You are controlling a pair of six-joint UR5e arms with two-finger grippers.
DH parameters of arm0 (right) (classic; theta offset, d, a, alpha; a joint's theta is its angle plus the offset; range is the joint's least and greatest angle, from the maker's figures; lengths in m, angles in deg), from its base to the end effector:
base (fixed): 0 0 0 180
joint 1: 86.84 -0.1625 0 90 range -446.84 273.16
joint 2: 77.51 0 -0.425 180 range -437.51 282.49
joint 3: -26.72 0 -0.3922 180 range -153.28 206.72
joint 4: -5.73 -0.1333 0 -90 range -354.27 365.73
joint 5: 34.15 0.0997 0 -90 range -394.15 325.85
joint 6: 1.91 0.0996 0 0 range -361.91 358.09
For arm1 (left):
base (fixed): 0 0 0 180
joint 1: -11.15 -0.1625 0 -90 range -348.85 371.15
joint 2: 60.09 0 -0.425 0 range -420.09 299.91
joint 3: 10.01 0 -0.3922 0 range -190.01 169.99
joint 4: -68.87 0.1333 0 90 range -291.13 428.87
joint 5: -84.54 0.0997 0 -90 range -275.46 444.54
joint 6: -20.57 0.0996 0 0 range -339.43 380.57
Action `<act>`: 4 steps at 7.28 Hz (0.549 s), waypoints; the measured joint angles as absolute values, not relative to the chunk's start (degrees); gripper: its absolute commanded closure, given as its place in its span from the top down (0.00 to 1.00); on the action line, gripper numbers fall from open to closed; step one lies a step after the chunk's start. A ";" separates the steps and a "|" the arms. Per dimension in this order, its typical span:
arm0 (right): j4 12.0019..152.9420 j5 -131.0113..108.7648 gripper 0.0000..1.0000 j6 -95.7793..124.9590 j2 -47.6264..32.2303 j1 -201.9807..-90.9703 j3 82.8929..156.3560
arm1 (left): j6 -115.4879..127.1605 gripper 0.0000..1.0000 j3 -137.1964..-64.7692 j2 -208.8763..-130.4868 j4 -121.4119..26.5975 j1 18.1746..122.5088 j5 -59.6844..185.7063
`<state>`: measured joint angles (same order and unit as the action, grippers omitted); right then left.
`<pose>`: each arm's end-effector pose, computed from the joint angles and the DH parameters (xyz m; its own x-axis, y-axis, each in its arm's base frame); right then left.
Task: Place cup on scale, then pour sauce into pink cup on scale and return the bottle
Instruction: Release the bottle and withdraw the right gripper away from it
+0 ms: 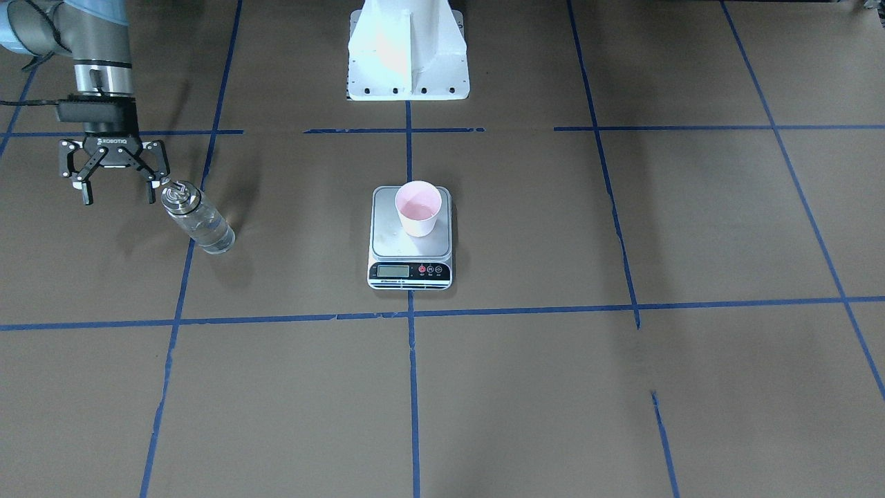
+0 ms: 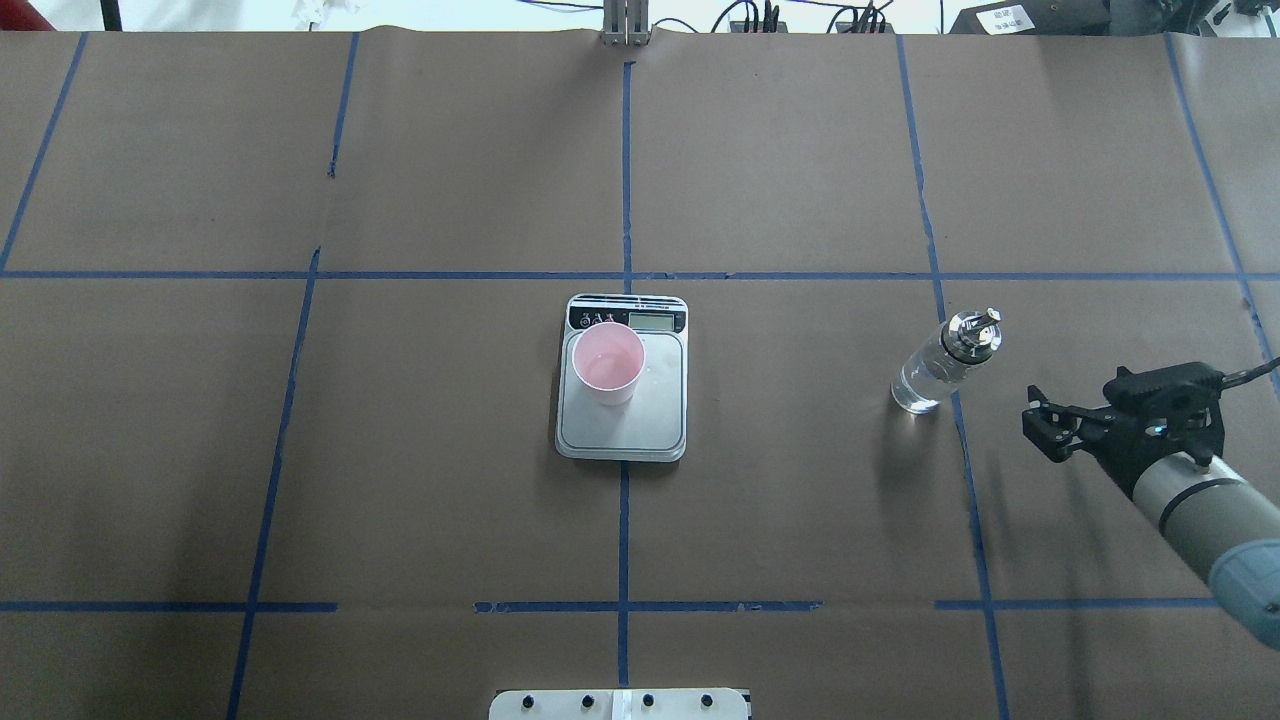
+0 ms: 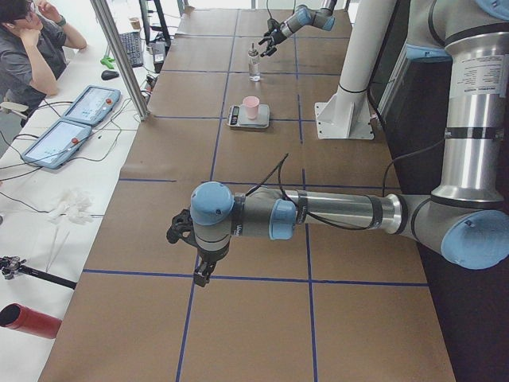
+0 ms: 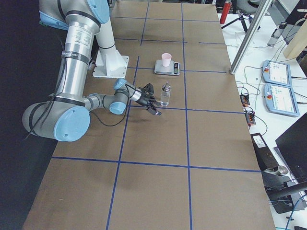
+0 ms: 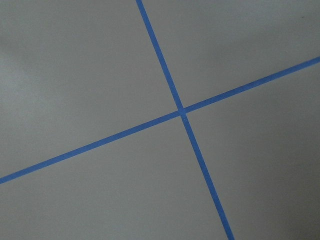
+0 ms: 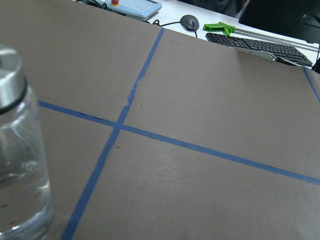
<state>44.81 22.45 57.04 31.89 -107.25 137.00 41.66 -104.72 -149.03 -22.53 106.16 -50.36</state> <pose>-0.2886 -0.3081 0.5304 0.8558 -0.1410 0.4977 -0.2978 0.6523 0.6970 -0.1055 -0.4817 0.6240 0.6947 0.3571 -0.6244 -0.1747 0.9258 0.3351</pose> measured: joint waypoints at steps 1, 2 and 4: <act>42.38 29.92 1.00 53.40 32.07 -112.62 136.23 | 41.66 1.00 -104.78 -149.03 -22.53 106.13 -50.36; 41.37 38.01 1.00 49.57 32.04 -118.35 135.98 | 41.66 1.00 -104.81 -149.06 -22.53 106.11 -50.37; 41.22 59.08 1.00 37.20 31.80 -134.64 135.68 | 41.66 1.00 -104.84 -149.11 -22.53 106.11 -50.37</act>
<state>41.22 59.08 37.20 31.80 -134.64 135.68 41.66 -104.84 -149.11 -22.53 106.11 -50.37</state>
